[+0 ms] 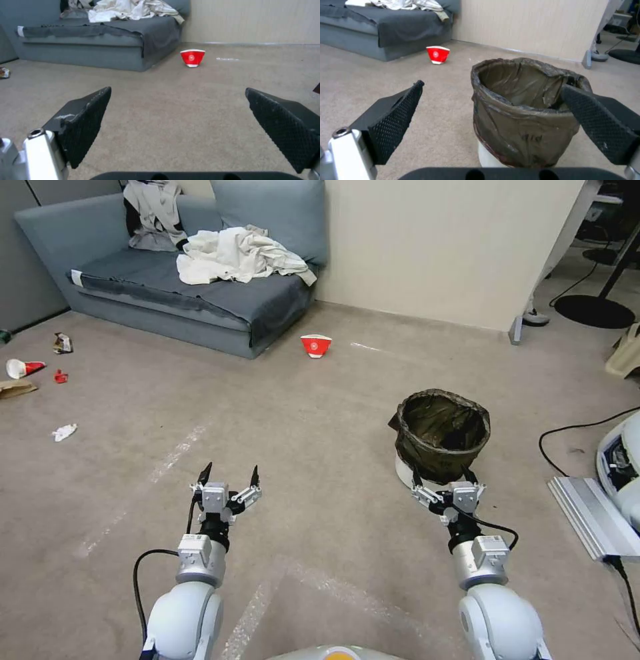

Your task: Pick up the trash can from the floor.

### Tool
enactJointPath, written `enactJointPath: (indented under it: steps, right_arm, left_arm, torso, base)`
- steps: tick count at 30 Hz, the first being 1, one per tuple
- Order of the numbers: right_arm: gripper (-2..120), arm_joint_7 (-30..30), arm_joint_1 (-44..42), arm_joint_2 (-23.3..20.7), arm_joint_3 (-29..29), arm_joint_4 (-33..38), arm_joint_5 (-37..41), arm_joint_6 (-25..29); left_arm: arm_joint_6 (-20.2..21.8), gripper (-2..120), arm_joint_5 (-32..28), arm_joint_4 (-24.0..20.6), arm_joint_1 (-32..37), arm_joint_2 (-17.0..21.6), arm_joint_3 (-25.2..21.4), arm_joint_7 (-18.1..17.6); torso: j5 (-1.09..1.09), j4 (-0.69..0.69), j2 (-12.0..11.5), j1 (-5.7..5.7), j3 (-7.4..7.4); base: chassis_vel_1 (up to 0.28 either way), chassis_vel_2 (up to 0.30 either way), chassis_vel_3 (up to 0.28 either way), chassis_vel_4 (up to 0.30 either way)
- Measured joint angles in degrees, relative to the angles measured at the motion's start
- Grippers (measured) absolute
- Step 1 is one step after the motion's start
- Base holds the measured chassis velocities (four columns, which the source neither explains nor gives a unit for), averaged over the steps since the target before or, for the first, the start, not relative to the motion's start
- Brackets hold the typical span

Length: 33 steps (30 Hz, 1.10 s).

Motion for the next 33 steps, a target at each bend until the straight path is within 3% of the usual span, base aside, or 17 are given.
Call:
enactJointPath:
  steps: [29, 33]
  right_arm:
    - [100, 0.0, -0.2, 0.1, -0.1, 0.3, 0.0, 0.0]
    - [100, 1.2, -4.3, 2.6, -2.8, 7.9, -0.9, 0.1]
  left_arm:
    - [-0.2, 100, -0.1, -0.2, 0.4, 0.0, -0.2, -0.1]
    - [-5.1, 100, -2.7, -6.3, 7.4, 1.0, -4.4, -2.4]
  torso:
    - [0.00, 0.00, 0.0, 0.00, 0.00]
    - [-0.01, 0.01, 0.0, 0.00, 0.00]
  base:
    - [0.000, 0.000, 0.000, 0.000]
    - [0.000, 0.000, 0.000, 0.000]
